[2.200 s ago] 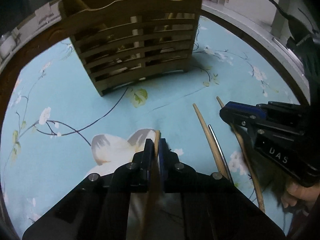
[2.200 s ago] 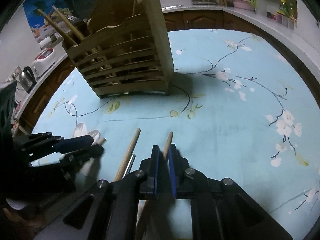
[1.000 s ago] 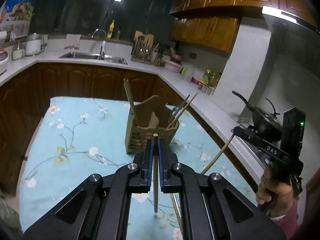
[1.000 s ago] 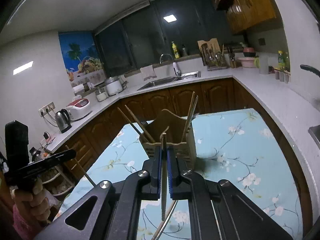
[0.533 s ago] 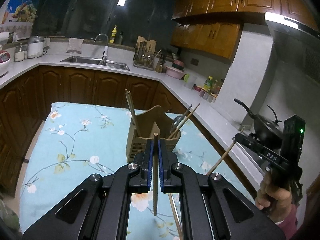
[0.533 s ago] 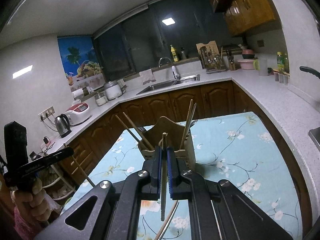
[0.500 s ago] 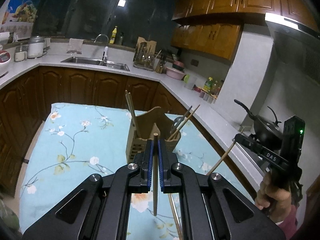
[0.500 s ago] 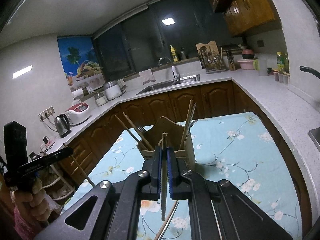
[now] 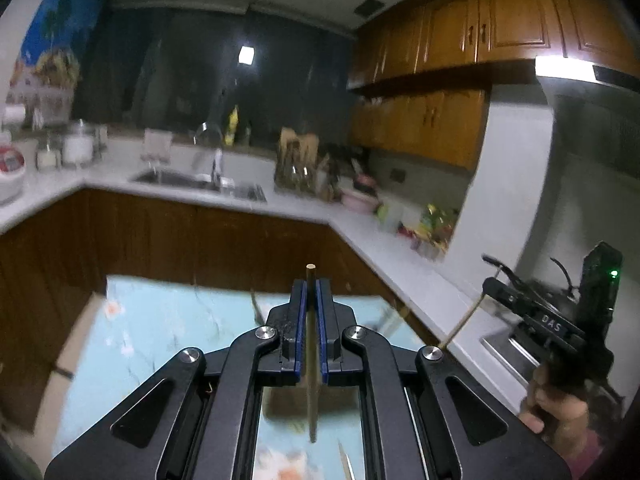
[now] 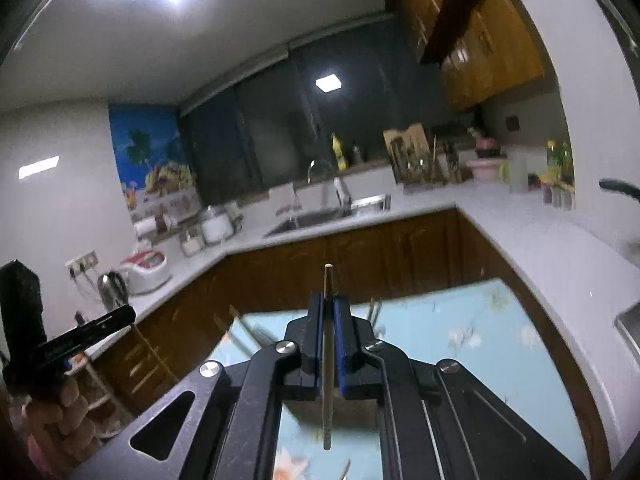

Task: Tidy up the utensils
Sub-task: 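Lift both chopsticks and lower them into the wooden holder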

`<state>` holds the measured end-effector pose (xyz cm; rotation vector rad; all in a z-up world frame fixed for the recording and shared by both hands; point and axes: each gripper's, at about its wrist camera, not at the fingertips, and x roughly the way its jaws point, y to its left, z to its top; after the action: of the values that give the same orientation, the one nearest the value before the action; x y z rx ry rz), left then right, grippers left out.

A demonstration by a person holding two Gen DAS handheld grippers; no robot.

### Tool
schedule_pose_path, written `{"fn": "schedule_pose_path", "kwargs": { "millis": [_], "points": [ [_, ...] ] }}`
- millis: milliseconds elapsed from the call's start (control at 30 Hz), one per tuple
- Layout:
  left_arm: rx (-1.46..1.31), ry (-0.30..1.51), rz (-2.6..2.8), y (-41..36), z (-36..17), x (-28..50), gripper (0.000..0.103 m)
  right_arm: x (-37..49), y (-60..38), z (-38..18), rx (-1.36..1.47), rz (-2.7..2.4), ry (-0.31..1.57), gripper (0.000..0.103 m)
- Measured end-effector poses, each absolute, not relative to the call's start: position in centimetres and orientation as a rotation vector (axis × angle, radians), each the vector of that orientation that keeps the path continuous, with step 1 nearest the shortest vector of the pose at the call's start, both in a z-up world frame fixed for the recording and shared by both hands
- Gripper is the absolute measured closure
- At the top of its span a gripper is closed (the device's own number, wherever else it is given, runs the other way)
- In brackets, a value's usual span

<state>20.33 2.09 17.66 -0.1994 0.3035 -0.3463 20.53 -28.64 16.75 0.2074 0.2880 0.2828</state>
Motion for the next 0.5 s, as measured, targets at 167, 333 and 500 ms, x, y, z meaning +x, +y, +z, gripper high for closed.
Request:
{"fn": "schedule_pose_path", "kwargs": {
  "millis": [167,333,500],
  "points": [
    [-0.201,0.241,-0.323,1.1,19.2,23.4,0.099,23.0,-27.9,18.0,0.211,0.262,0.229,0.098],
    [-0.225,0.231,-0.279,0.4,17.7,26.3,0.099,25.1,-27.1,16.6,0.200,0.233,0.222,0.098],
    [-0.252,0.258,-0.229,0.0,14.1,28.2,0.099,26.1,-27.1,13.4,0.215,0.210,0.248,0.098]
  ]
}}
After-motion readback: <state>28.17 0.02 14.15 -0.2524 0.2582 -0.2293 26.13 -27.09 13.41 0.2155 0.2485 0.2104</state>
